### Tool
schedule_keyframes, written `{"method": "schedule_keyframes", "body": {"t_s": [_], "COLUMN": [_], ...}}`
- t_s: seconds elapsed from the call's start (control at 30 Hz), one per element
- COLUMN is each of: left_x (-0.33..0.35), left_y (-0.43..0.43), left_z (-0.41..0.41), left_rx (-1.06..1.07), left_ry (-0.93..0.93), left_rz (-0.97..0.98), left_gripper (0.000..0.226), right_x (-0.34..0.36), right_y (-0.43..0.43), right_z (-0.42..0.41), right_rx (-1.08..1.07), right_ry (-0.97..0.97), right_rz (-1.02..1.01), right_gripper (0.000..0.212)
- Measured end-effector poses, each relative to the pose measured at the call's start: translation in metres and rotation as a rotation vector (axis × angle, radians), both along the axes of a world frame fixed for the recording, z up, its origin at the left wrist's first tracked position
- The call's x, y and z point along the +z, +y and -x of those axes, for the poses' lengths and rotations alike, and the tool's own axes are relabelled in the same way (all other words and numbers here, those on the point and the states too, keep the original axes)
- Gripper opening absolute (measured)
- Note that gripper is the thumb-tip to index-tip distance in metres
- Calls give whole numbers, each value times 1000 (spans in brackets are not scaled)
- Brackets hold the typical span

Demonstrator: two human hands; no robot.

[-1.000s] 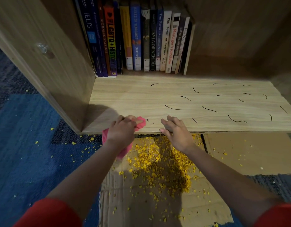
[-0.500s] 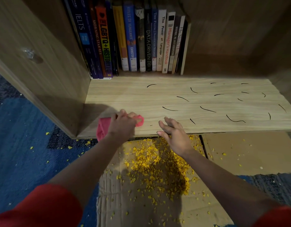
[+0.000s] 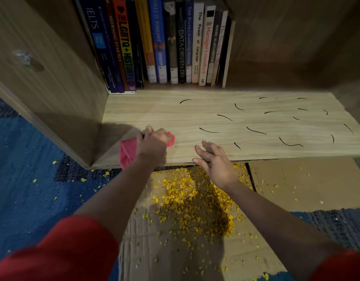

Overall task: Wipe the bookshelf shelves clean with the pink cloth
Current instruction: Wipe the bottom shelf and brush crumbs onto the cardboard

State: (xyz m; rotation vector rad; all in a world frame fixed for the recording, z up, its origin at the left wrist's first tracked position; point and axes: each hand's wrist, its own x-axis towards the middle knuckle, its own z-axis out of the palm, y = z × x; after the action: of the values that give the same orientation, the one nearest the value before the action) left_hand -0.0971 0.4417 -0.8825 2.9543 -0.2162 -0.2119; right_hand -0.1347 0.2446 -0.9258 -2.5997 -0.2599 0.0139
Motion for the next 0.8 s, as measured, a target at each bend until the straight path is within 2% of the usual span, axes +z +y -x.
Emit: {"method": "schedule_keyframes", "body": {"t_s": [0.2,0.3,0.43,0.5,0.63,0.8], "left_x": [-5,-3,2,0,1,5], "left_y": [-21,-9,-10,-17,-15,-15], "left_z": [34,15,-1,10,33,9], "left_rx": [-203,-135,-31,-49,-208,-177], "left_ry": [6,-15,-5,-4,-13,-24], "left_rz": [90,70,-74,-41,-44,-70], "left_gripper": [61,61,53,52,64,56], "right_x": [1,1,3,4,6,10], "right_y": [2,2,1,2,3,6], "right_z": [2,2,1,2,2,1], "right_rx": [-14,-16,-15,-13,-12,-29], "right_ry": [-3,5,32,36,47,82], "right_rz": [-49,-63,-49,-39,-40,-43], "right_gripper": [42,42,43,43,43,43]}}
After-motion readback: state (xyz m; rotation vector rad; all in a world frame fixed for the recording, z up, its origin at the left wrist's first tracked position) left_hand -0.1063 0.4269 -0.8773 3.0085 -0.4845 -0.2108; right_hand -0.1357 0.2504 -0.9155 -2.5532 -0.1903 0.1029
